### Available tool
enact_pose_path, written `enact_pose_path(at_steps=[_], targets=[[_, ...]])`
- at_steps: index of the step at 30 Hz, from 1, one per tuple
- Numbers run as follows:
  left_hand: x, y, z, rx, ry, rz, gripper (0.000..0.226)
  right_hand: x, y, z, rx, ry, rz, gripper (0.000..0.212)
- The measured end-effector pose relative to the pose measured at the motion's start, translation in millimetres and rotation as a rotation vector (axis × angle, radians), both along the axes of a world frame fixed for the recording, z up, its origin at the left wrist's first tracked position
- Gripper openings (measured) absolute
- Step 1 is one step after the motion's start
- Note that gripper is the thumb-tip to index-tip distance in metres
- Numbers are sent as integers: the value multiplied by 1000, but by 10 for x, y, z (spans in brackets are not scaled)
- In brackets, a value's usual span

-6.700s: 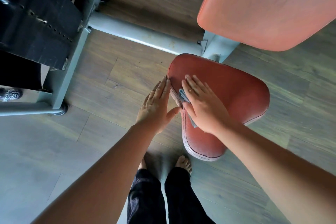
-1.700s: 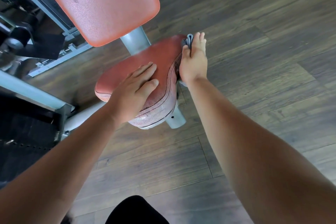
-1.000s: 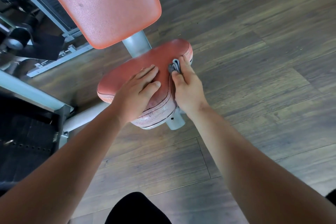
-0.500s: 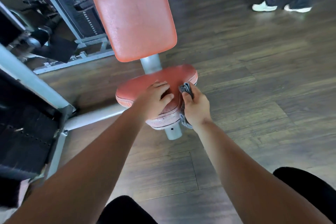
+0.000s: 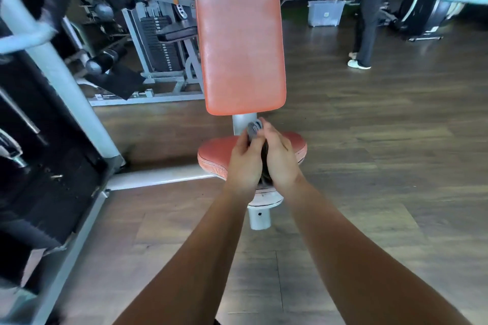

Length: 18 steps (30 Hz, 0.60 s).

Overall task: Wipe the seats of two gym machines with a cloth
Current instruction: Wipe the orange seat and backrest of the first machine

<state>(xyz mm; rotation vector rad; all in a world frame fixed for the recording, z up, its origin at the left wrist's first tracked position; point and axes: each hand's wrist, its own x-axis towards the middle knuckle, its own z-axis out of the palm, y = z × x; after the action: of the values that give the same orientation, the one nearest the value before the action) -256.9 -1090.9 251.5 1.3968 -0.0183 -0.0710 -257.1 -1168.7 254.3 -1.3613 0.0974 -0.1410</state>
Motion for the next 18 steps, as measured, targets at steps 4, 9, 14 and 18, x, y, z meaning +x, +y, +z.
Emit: enact_pose_path(at_steps=[4,9,14,18], targets=[[46,301,-93,38,-50,151,9,94,61,-47,-152,-45,87,26],[62,793,-300,1,-83,293,9,342,-32,-230,-812,-158,217,37],[61,1053,-738,-44,-27,422,15,589,-46,-565,-1341,-150,547,46],[72,984,-1115,-76,55,443,17,643,-76,-701,-1385,-188,554,44]])
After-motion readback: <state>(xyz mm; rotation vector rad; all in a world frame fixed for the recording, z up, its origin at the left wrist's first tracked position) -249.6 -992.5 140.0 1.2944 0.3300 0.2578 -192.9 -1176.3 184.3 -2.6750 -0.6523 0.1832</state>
